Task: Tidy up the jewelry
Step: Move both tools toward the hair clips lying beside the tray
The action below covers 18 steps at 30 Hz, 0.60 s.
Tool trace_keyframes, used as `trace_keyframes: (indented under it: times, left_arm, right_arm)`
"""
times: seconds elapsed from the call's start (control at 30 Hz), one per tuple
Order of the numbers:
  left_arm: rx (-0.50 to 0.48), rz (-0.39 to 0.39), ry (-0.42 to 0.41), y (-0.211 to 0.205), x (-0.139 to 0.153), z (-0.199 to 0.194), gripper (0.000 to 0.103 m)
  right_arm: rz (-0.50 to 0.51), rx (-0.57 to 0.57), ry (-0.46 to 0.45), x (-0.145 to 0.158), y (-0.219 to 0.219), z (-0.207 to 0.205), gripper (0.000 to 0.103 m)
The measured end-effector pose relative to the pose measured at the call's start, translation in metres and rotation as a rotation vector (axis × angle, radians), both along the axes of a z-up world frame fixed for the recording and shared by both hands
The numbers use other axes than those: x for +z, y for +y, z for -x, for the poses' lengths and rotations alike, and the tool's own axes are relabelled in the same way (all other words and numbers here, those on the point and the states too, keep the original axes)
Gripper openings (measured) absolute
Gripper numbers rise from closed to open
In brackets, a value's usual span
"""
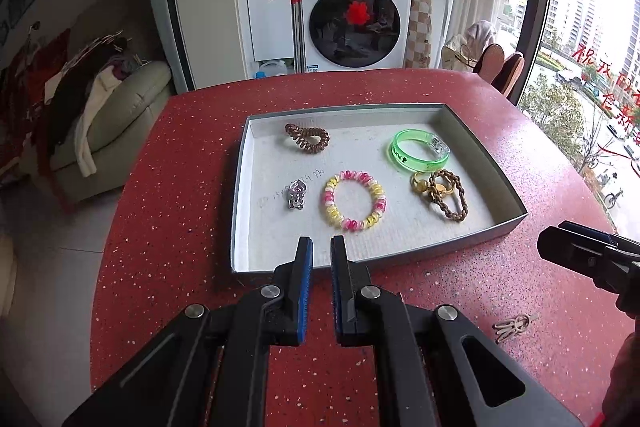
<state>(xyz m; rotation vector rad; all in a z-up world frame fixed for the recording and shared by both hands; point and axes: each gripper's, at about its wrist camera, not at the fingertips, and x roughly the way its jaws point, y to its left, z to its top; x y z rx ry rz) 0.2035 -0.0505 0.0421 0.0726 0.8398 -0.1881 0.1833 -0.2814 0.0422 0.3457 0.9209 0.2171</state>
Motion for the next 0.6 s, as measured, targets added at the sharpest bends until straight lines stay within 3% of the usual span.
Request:
trace_keyframes:
  times: [0.6]
  left_arm:
    - [0.051,0.026,0.06,0.015,-0.024,0.055,0.028]
  right_arm:
    - [0.014,0.009,-0.003,-0.004,-0.004,0.056,0.08]
